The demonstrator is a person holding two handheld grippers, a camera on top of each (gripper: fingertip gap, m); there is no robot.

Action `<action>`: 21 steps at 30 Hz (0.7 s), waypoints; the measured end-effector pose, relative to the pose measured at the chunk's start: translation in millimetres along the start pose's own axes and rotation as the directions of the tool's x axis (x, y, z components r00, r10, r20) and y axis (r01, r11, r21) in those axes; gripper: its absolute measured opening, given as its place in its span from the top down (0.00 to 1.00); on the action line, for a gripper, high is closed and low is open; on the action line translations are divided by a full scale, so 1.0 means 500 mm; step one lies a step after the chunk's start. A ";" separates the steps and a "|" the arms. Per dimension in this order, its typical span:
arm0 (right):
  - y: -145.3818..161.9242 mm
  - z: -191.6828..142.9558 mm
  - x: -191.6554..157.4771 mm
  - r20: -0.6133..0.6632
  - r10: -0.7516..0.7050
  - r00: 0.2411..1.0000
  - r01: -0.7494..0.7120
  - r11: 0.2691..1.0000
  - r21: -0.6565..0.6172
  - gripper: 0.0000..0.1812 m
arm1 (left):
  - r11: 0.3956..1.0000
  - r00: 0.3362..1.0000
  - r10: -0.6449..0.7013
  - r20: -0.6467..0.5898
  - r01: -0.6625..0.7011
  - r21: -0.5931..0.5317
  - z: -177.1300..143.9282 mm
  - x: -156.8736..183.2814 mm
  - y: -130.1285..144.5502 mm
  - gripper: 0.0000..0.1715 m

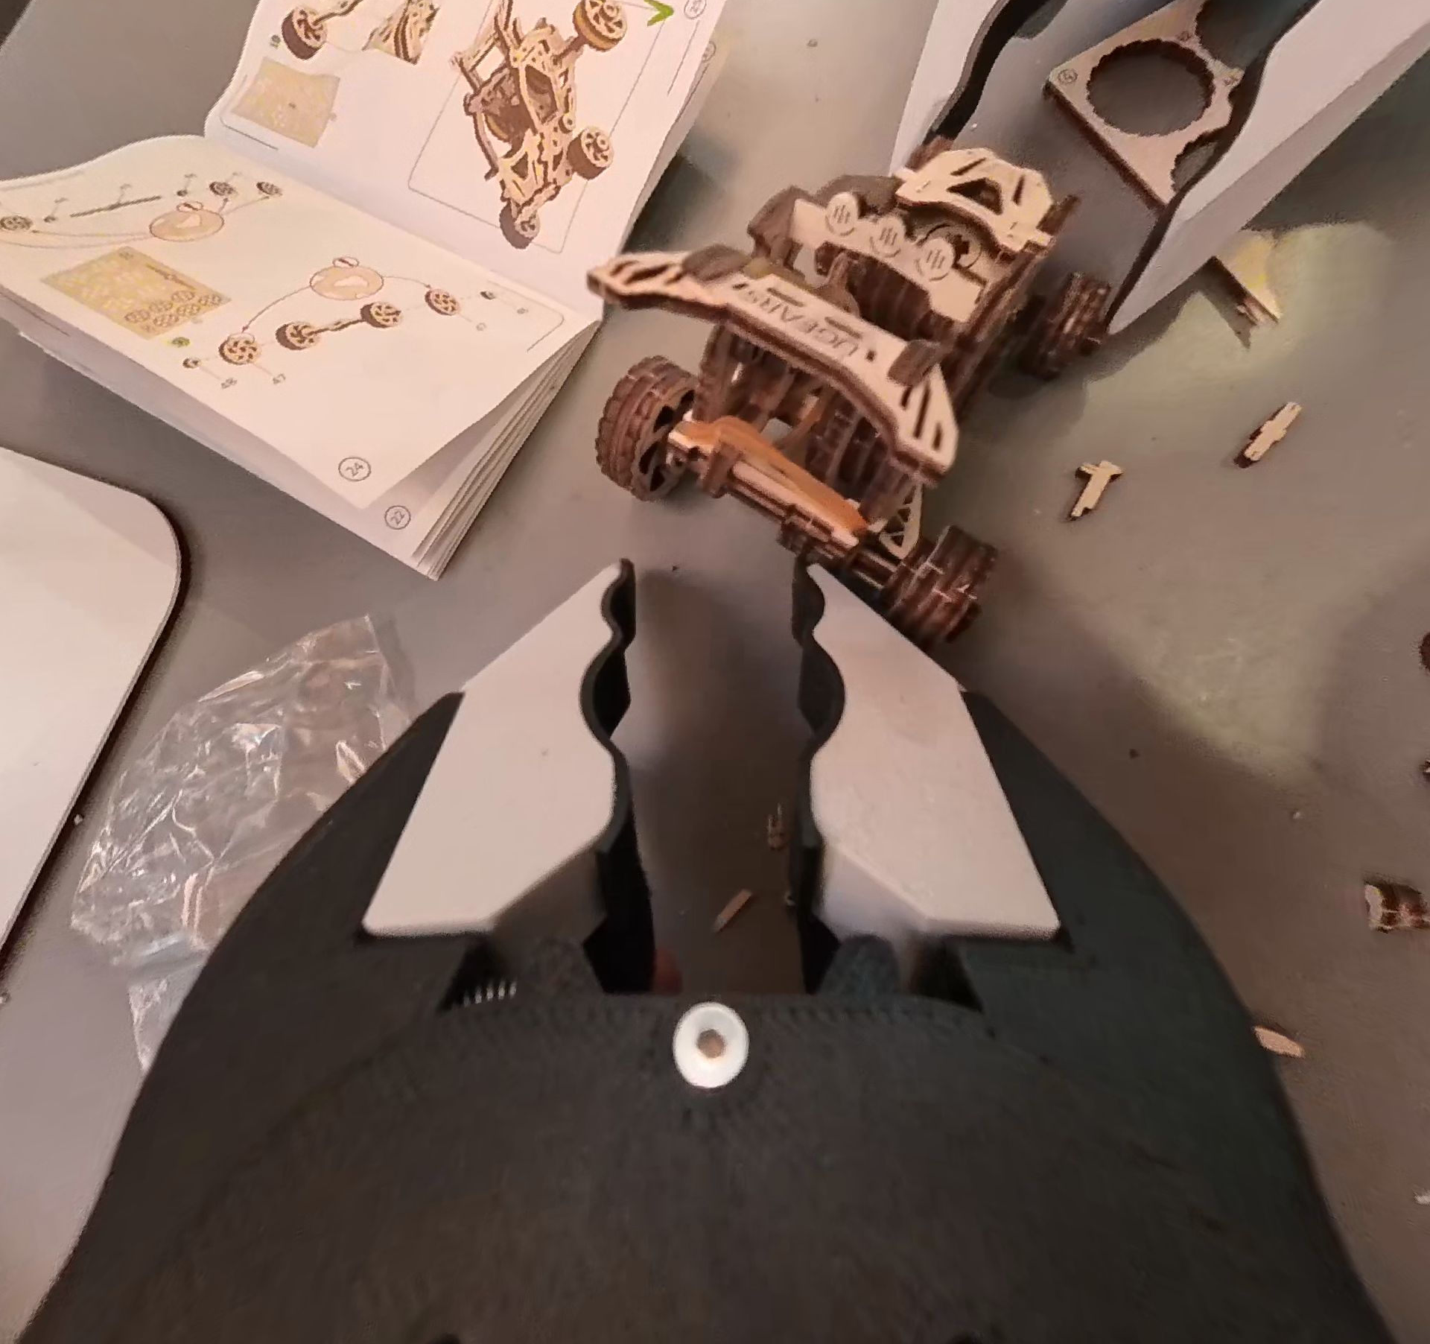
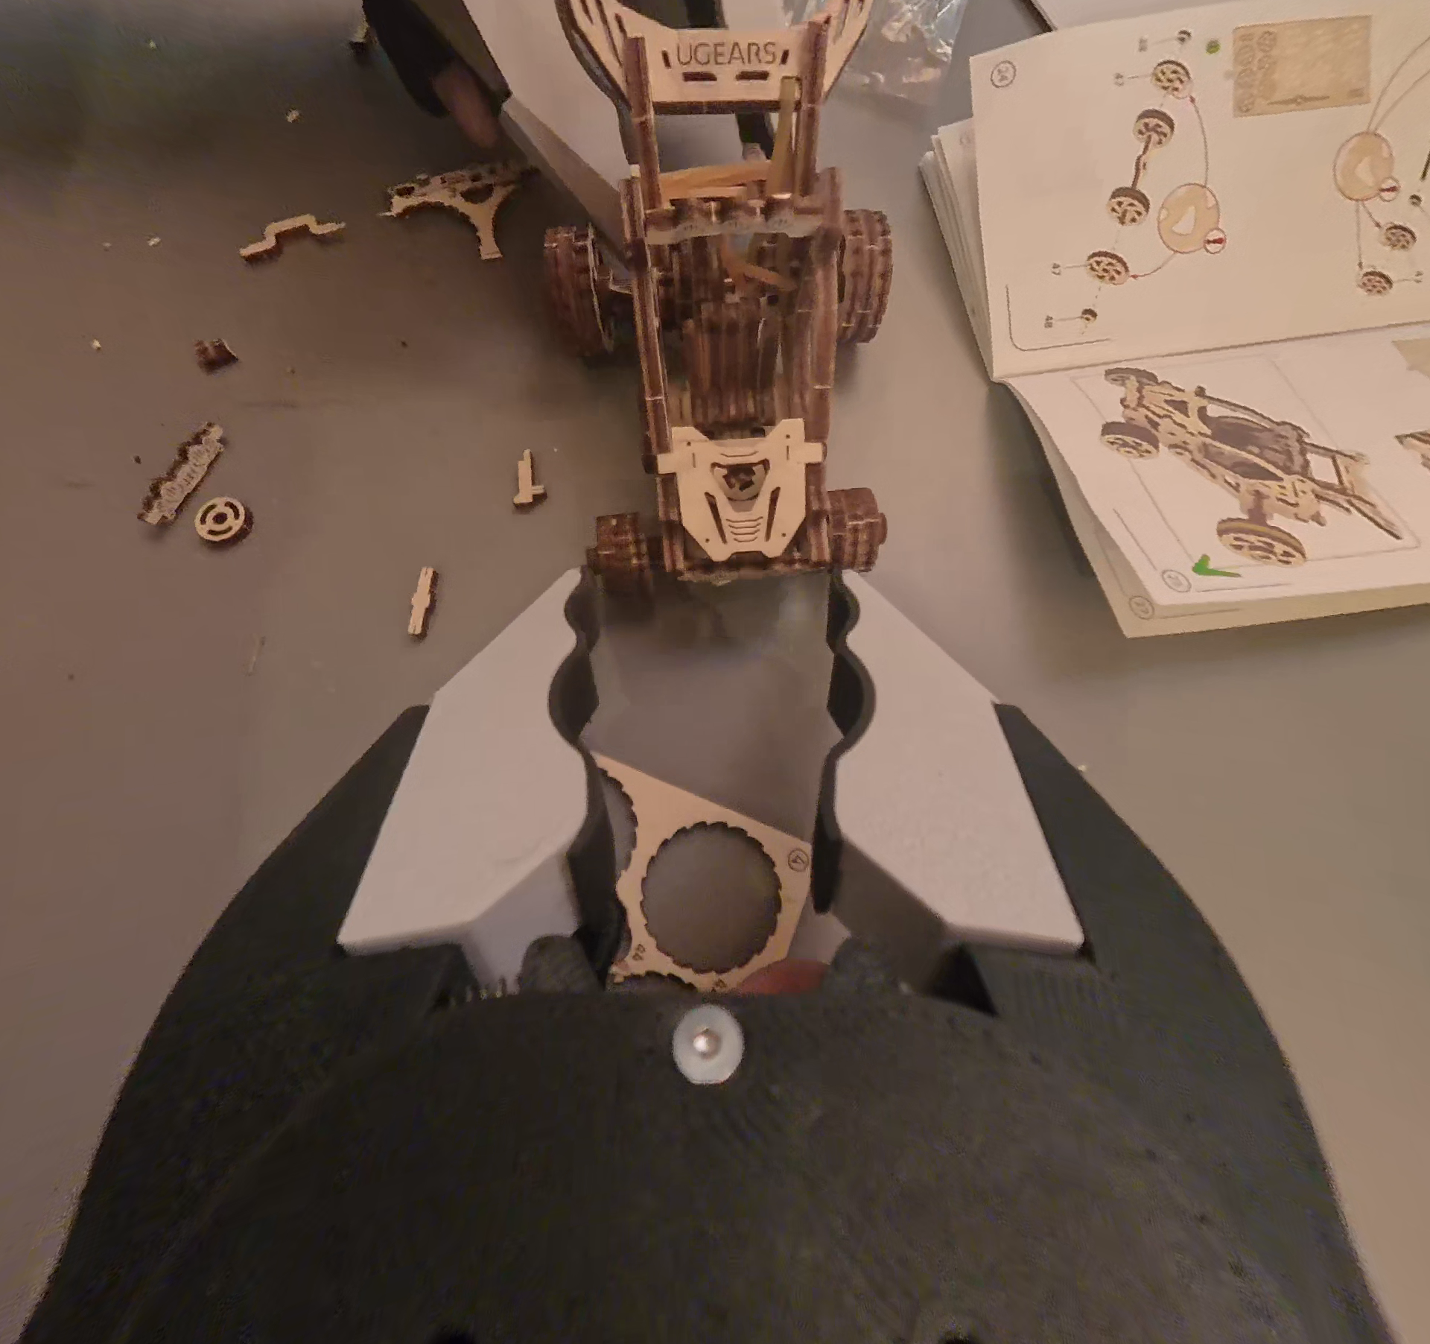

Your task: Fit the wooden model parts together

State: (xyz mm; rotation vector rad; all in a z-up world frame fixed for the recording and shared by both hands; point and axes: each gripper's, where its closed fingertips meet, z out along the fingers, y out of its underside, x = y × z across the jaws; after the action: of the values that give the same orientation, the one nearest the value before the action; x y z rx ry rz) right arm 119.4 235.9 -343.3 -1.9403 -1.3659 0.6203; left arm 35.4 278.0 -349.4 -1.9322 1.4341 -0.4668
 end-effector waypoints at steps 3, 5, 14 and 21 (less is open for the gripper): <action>-0.001 0.000 -0.001 -0.005 0.008 1.000 -0.008 1.000 0.008 0.68 | 1.000 1.000 -0.010 -0.003 0.010 0.009 0.000 0.001 0.001 0.78; 0.000 -0.001 -0.004 -0.002 0.003 1.000 -0.003 1.000 0.006 0.67 | 1.000 1.000 -0.019 -0.004 0.019 0.007 -0.001 -0.001 0.002 0.77; 0.002 -0.042 0.005 -0.041 0.011 0.999 -0.010 0.999 0.038 0.62 | 0.999 0.999 -0.035 0.002 0.035 0.027 -0.041 -0.019 0.012 0.73; 0.015 -0.067 -0.005 -0.046 0.029 0.999 -0.026 0.997 0.070 0.67 | 0.986 0.990 -0.066 -0.122 0.083 0.146 -0.070 0.035 -0.017 0.70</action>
State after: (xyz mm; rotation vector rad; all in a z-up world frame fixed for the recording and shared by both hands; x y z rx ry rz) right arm 147.0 223.2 -327.1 -1.9092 -1.2742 0.6238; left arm 24.7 252.2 -320.6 -1.8680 1.3599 -0.7130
